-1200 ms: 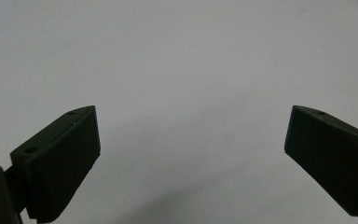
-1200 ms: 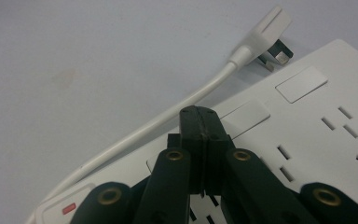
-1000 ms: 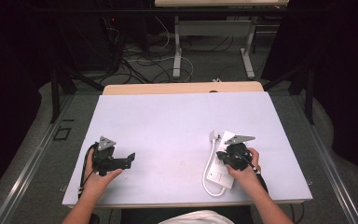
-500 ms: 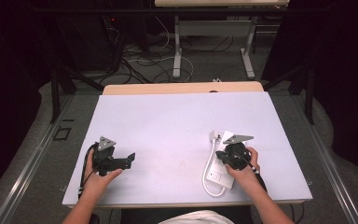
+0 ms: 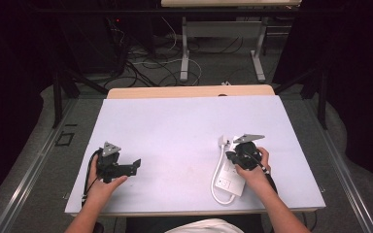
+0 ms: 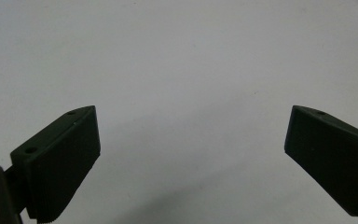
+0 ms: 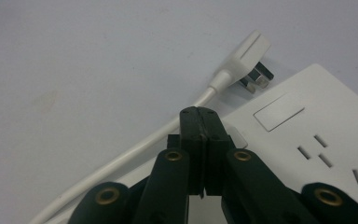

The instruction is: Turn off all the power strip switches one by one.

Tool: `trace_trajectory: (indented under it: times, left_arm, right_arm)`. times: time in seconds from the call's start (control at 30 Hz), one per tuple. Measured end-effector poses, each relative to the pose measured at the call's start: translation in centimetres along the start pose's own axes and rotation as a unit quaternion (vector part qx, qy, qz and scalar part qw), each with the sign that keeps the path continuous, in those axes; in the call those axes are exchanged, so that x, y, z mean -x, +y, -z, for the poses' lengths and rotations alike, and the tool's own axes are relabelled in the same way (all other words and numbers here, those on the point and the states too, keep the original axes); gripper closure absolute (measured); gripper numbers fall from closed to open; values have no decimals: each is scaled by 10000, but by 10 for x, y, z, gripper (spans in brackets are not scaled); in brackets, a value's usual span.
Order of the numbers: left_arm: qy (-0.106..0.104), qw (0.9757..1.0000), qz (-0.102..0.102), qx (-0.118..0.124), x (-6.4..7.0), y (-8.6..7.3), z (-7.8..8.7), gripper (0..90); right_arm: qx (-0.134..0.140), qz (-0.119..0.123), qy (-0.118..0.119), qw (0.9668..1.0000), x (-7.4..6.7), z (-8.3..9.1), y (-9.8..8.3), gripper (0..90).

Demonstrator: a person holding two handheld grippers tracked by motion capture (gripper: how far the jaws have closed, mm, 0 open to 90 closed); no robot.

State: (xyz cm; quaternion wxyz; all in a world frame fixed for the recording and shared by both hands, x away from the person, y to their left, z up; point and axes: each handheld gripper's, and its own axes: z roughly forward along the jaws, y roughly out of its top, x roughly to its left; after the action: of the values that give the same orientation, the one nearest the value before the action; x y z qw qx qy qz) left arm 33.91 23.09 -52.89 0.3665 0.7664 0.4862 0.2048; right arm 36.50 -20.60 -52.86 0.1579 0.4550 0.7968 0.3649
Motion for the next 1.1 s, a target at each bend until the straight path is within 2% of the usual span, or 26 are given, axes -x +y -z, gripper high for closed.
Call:
trace_trajectory:
  times: [0.3, 0.4, 0.5, 0.6, 0.7, 0.8, 1.1]
  left_arm:
    - [13, 10000, 82, 40, 1, 0, -1, 31]
    - [22, 10000, 34, 9, 0, 0, 0, 31]
    - [7, 10000, 80, 18, 1, 0, 0, 31]
    - [12, 10000, 85, 48, 1, 0, -1, 31]
    - [26, 10000, 28, 32, 0, 0, -1, 32]
    - [9, 10000, 87, 38, 1, 0, -1, 31]
    - [30, 10000, 33, 19, 0, 0, 0, 32]
  right_arm:
    - [4, -204, -47, 9998, 13, -3, 5, 900]
    - [19, -221, -82, 9997, 16, -4, 5, 900]
    - [-12, -200, -91, 9998, 19, -5, 6, 899]
    - [-24, -288, -107, 9995, 21, -6, 6, 895]
    - [-69, -282, -74, 9996, 22, -7, 5, 890]
    - [-85, -269, -65, 9996, 22, -7, 5, 889]
    - [-92, -288, -17, 9995, 23, -7, 4, 873]
